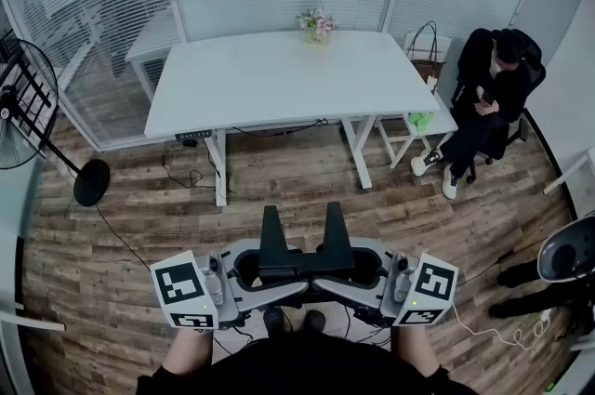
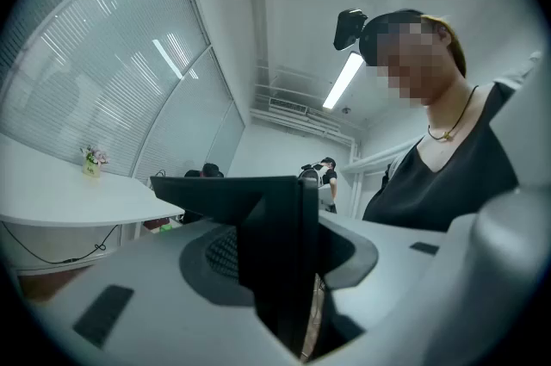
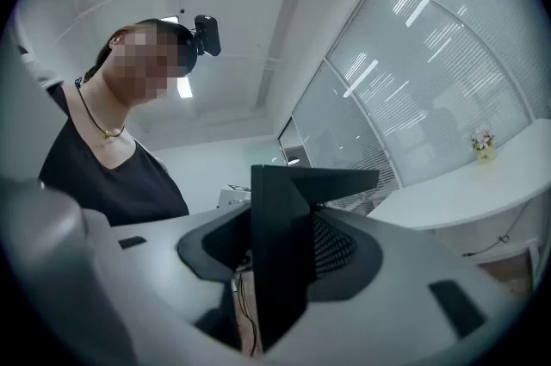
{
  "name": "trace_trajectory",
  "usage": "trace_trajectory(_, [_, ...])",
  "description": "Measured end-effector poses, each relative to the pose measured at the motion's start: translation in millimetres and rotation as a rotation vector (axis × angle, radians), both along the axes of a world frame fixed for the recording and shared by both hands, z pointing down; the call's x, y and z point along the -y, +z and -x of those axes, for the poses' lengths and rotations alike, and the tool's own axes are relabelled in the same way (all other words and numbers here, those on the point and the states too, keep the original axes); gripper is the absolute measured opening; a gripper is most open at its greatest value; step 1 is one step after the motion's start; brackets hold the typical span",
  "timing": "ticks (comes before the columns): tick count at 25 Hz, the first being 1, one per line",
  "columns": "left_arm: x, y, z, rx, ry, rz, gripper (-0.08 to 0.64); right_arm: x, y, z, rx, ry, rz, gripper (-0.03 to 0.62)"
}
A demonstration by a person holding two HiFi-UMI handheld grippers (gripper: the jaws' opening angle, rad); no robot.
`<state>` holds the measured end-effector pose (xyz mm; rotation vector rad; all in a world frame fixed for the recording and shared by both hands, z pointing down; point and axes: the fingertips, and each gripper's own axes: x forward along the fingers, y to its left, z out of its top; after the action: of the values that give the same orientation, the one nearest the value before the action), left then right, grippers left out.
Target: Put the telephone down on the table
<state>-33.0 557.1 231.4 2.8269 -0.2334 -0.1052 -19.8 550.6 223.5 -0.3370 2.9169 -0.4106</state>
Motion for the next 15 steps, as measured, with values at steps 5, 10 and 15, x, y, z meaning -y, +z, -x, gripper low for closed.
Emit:
trace_trajectory(5, [0.3, -2.2, 5.5, -0.001, 0.000, -0.004, 0.181, 0.3, -2.4, 5.5, 0.002, 0.003, -0.005, 0.195])
trace_trajectory(10, [-1.9, -2.7, 12.7, -0.002, 0.007, -0.010, 0.181, -2.1, -2.5, 12.6, 0.000, 0.010, -0.008, 0.196])
trace_trajectory(15, [-1.5, -2.8, 18.7, -0.004, 0.020, -0.020, 0.181, -2.1, -3.3, 18.7, -0.002, 0.021, -0.024, 0.196])
